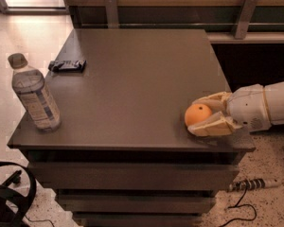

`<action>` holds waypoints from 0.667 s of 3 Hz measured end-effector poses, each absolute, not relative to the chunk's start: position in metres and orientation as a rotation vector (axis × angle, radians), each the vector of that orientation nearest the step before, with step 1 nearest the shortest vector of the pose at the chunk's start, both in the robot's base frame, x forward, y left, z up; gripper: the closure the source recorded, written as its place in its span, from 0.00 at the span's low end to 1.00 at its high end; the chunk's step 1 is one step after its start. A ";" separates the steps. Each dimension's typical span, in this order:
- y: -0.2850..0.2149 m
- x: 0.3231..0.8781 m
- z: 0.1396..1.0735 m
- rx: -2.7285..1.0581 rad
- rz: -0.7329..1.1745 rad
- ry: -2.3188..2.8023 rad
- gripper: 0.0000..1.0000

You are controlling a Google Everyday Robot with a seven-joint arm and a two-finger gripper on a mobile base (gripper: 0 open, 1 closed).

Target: Move orange near rxbar blueberry

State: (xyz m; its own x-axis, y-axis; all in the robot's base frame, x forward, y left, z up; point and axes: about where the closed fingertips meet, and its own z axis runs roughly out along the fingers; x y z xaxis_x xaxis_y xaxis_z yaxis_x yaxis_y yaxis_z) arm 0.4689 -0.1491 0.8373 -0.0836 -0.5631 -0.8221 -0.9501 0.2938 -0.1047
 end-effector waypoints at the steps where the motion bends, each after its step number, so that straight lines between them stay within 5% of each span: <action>1: -0.147 0.469 0.838 -1.378 0.608 1.755 1.00; 2: -0.142 0.474 0.843 -1.392 0.603 1.756 1.00</action>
Offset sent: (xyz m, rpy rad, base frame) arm -0.0001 0.0013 0.0002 -0.0003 -0.0001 0.0026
